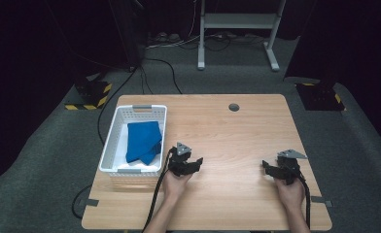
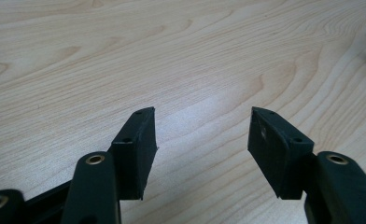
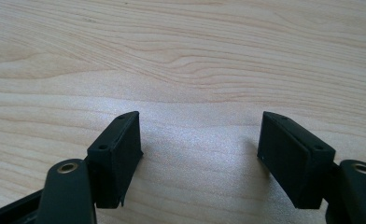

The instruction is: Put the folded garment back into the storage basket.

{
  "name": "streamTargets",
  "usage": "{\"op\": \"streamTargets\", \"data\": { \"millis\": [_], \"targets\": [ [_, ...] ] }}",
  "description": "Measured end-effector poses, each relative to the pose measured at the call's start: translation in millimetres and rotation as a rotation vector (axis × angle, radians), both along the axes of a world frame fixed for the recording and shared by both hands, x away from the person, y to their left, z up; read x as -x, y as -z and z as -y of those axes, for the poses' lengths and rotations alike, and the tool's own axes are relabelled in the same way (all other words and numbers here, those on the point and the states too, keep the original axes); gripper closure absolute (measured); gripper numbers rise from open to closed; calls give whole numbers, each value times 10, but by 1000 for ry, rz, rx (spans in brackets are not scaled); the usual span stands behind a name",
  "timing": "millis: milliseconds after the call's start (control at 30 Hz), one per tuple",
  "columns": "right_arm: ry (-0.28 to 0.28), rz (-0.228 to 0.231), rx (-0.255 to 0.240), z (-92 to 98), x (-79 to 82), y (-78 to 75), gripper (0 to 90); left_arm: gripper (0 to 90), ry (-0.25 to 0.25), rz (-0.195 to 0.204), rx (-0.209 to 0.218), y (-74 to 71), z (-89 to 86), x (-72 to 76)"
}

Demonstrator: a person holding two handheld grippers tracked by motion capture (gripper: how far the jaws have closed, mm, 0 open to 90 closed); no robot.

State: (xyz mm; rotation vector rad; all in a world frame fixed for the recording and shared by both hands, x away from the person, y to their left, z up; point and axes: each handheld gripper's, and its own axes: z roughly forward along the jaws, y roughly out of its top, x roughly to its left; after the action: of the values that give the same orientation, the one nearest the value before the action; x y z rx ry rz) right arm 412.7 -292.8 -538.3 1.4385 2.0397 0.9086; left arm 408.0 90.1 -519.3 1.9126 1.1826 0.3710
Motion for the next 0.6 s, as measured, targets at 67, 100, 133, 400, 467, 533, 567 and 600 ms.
{"op": "streamTargets", "data": {
  "millis": [67,100,133,400,467,533,567,600],
  "targets": [
    [-2,0,0,-1,-1,0,302,414,-5,9,-26,14,-2,11],
    [-2,1,0,-1,-1,0,301,415,-9,21,-29,30,-9,39],
    [-2,0,0,-1,-1,0,301,416,-11,17,-24,52,-19,51],
    [-1,0,0,-1,-1,0,302,414,-31,-8,-25,202,-46,73],
    [-1,0,0,-1,-1,0,302,414,-40,-4,-26,208,-33,80],
    [-1,0,0,-1,-1,0,302,414,-38,4,-15,206,-28,79],
    [-1,0,0,-1,-1,0,302,414,-38,1,-27,206,-22,73],
    [-1,1,0,-1,-1,0,302,411,-40,-4,-33,207,-17,71]
  ]
}}
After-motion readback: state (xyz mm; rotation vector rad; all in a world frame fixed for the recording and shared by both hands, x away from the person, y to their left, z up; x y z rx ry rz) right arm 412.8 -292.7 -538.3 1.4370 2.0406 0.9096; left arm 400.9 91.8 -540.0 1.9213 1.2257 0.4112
